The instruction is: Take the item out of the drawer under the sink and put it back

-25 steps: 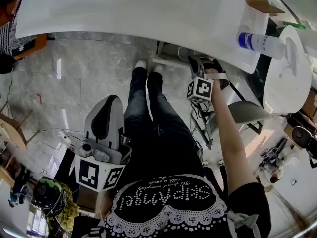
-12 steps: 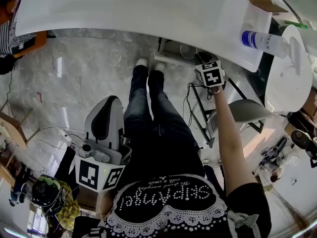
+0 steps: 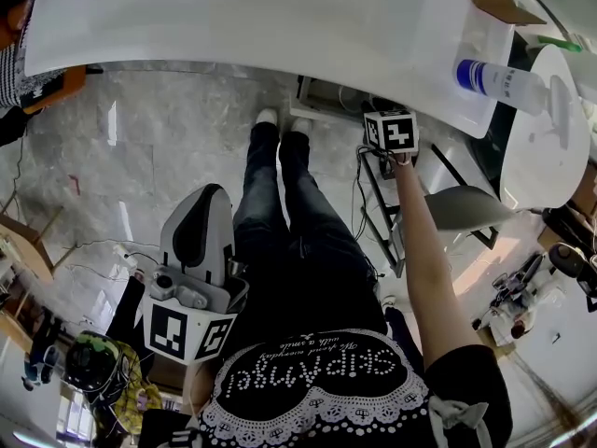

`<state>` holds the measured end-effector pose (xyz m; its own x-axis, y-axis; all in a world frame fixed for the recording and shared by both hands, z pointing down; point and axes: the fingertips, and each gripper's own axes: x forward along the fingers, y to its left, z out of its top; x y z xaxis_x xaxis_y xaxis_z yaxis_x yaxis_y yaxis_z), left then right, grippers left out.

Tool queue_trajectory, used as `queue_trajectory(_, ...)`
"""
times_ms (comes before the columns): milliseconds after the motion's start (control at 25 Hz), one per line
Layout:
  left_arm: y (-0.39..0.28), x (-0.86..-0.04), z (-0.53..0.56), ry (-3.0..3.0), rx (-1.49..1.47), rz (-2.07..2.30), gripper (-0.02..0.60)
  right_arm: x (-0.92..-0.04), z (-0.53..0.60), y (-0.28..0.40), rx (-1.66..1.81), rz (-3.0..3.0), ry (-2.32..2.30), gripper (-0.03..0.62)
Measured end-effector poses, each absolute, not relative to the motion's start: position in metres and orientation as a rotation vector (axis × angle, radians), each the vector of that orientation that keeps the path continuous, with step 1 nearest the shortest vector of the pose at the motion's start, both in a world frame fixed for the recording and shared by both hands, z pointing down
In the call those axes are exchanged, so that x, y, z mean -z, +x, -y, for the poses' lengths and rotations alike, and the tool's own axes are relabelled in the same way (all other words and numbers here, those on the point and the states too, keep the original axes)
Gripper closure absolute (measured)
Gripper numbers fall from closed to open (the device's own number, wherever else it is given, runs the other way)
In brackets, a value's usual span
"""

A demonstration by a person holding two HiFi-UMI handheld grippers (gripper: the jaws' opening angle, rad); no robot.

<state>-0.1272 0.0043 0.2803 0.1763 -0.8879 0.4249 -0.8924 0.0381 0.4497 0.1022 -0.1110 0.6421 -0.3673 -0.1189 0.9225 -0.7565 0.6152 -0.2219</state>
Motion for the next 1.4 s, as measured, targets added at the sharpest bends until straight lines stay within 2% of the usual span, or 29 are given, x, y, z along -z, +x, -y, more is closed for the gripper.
queue_trajectory(160, -0.128, -0.284, -0.001, 1.812, -0.02, 1.67, 0.578, -0.667, 0.075, 0.097, -0.99, 1.769, 0.639, 0.519)
queue_trajectory(320, -0.128, -0.286, 0.001, 1.812, -0.026, 1.661, 0.578, -0.678, 0.07, 0.115, -0.947, 1.682, 0.654, 0.54)
queue_trajectory(400, -0.13, -0.286, 0.002, 1.814, -0.031, 1.66, 0.577, -0.651, 0.1, 0.122, -0.806, 1.72, 0.729, 0.567)
queue_trajectory(560, -0.135, -0.286, 0.004, 1.824, -0.032, 1.655, 0.577, -0.605, 0.114, 0.105, -0.752, 1.776, 0.741, 0.576)
queue_trajectory(1400, -0.132, -0.257, 0.005, 2.021, 0.0, 1.575, 0.577, -0.525, 0.097, 0.108, -0.886, 1.929, 1.022, 0.577)
